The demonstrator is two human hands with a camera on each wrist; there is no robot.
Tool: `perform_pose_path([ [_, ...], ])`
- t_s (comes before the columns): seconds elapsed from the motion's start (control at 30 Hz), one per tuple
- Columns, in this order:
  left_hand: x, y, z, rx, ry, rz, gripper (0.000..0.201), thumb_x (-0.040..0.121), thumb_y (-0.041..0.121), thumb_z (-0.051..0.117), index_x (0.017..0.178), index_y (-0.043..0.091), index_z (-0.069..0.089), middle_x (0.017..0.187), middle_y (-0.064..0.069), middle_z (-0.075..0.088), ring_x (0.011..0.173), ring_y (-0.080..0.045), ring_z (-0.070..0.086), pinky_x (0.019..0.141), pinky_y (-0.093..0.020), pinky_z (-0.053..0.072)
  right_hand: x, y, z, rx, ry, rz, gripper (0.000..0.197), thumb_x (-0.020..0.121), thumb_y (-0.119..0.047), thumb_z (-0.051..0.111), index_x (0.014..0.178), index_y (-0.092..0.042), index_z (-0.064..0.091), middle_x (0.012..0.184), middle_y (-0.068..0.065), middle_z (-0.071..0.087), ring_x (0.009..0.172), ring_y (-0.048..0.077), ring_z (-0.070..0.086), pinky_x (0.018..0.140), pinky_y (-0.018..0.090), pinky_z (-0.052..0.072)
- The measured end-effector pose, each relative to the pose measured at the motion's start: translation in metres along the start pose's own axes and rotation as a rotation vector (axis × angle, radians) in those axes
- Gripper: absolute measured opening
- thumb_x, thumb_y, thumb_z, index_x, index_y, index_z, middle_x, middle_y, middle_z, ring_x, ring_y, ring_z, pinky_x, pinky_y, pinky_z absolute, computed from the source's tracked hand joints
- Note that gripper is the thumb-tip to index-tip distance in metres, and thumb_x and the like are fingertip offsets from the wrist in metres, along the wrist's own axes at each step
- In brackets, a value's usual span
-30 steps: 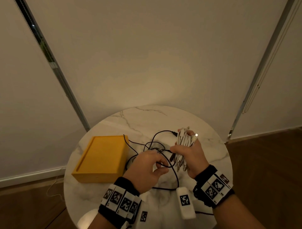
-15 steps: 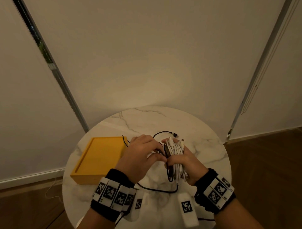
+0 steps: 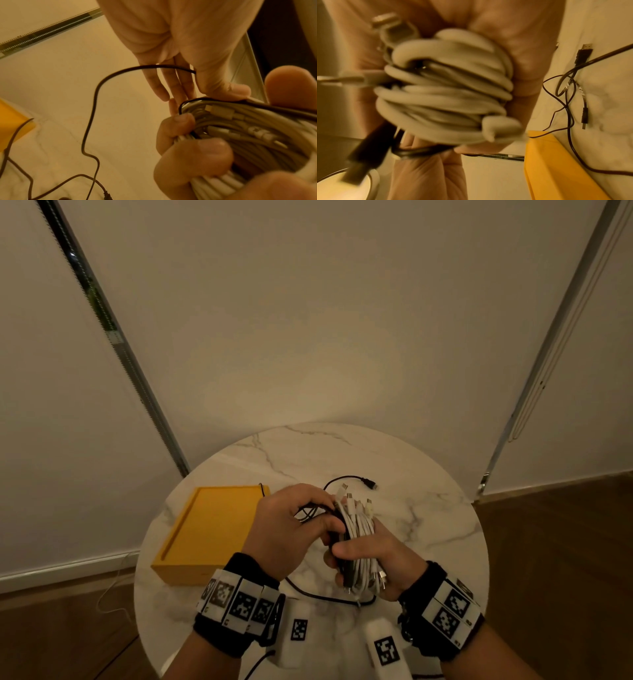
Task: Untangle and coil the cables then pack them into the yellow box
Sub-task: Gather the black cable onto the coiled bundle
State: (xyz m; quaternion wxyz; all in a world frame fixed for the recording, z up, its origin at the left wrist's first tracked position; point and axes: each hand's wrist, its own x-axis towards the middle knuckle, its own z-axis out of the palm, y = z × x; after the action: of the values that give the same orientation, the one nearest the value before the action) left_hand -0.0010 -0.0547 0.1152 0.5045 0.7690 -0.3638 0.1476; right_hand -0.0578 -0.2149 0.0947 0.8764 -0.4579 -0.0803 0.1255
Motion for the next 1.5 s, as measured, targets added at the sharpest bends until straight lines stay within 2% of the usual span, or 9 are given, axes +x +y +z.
perform_pose_path([
  [0.23, -0.002, 0.003, 0.002, -0.053, 0.050, -0.026, 0.026, 0.068, 0.029, 0.080, 0.089, 0.036, 0.065, 0.092, 0.015, 0.072, 0.088, -0.009, 0.070, 0.079, -0.025, 0.057, 0.003, 0.004, -0.001, -0.042, 0.088, 0.032, 0.051, 0.052, -0.002, 0.074, 0.100, -0.004, 0.057, 0.082, 0.015, 0.054, 0.068, 0.030, 0.057, 0.052, 0.035, 0.052],
  [0.53, -0.002, -0.005, 0.003, 0.089, 0.062, 0.093, 0.020, 0.091, 0.022, 0.062, 0.102, 0.018, 0.078, 0.098, 0.008, 0.074, 0.094, -0.005, 0.068, 0.077, -0.032, 0.058, 0.002, 0.009, 0.001, 0.053, 0.121, -0.012, 0.065, 0.050, -0.004, 0.072, 0.112, -0.002, 0.052, 0.086, 0.016, 0.057, 0.066, 0.030, 0.056, 0.052, 0.037, 0.052],
  [0.67, 0.001, 0.001, 0.005, 0.288, 0.134, 0.164, 0.019, 0.087, 0.026, 0.064, 0.094, 0.020, 0.080, 0.088, 0.006, 0.072, 0.087, -0.009, 0.062, 0.075, -0.026, 0.051, 0.001, 0.010, 0.000, 0.100, 0.068, -0.016, 0.045, 0.055, -0.003, 0.069, 0.099, -0.001, 0.063, 0.092, 0.020, 0.056, 0.070, 0.033, 0.056, 0.055, 0.038, 0.053],
  [0.77, 0.004, 0.006, 0.005, 0.252, 0.178, 0.152, 0.010, 0.083, 0.023, 0.073, 0.088, 0.019, 0.080, 0.084, 0.010, 0.074, 0.082, 0.000, 0.064, 0.073, -0.020, 0.052, 0.000, 0.011, 0.000, 0.081, 0.071, -0.049, 0.035, 0.056, -0.006, 0.069, 0.092, -0.006, 0.073, 0.093, 0.022, 0.057, 0.073, 0.032, 0.058, 0.057, 0.038, 0.053],
  [0.9, 0.008, 0.011, 0.005, 0.196, 0.221, 0.097, 0.008, 0.078, 0.015, 0.080, 0.086, 0.017, 0.080, 0.084, 0.019, 0.069, 0.082, 0.013, 0.062, 0.072, -0.008, 0.050, 0.000, 0.012, 0.002, 0.071, 0.092, -0.088, 0.036, 0.055, -0.008, 0.069, 0.091, -0.006, 0.073, 0.090, 0.020, 0.061, 0.072, 0.032, 0.059, 0.057, 0.038, 0.053],
  [1.07, 0.003, 0.007, 0.010, 0.146, 0.060, 0.049, 0.023, 0.089, 0.004, 0.066, 0.104, 0.017, 0.078, 0.097, 0.007, 0.076, 0.089, -0.001, 0.069, 0.074, -0.021, 0.059, 0.001, 0.013, 0.001, 0.124, 0.119, -0.135, 0.056, 0.053, -0.004, 0.069, 0.107, 0.005, 0.059, 0.090, 0.025, 0.058, 0.071, 0.034, 0.060, 0.055, 0.040, 0.054],
  [1.2, 0.005, 0.012, 0.007, 0.269, 0.040, 0.097, 0.025, 0.089, 0.007, 0.062, 0.103, 0.018, 0.079, 0.095, 0.005, 0.077, 0.087, -0.003, 0.069, 0.079, -0.005, 0.049, 0.002, 0.014, 0.001, 0.049, 0.156, -0.136, 0.057, 0.051, -0.004, 0.071, 0.105, 0.008, 0.058, 0.085, 0.023, 0.060, 0.071, 0.034, 0.062, 0.055, 0.041, 0.055],
  [1.37, 0.007, 0.014, 0.011, 0.245, 0.187, 0.148, 0.014, 0.082, 0.000, 0.075, 0.092, 0.009, 0.080, 0.085, -0.001, 0.072, 0.079, -0.004, 0.064, 0.071, -0.008, 0.050, 0.002, 0.015, 0.003, 0.048, 0.172, -0.150, 0.069, 0.051, -0.003, 0.071, 0.116, 0.011, 0.054, 0.093, 0.025, 0.061, 0.071, 0.035, 0.063, 0.056, 0.041, 0.056],
  [1.5, 0.006, 0.005, 0.015, 0.167, 0.110, 0.058, 0.017, 0.087, 0.007, 0.070, 0.100, 0.013, 0.079, 0.094, 0.003, 0.066, 0.086, -0.009, 0.065, 0.070, -0.027, 0.060, 0.002, 0.013, 0.004, 0.093, 0.187, -0.186, 0.071, 0.050, -0.003, 0.071, 0.116, 0.015, 0.051, 0.088, 0.027, 0.057, 0.067, 0.034, 0.063, 0.054, 0.040, 0.056],
])
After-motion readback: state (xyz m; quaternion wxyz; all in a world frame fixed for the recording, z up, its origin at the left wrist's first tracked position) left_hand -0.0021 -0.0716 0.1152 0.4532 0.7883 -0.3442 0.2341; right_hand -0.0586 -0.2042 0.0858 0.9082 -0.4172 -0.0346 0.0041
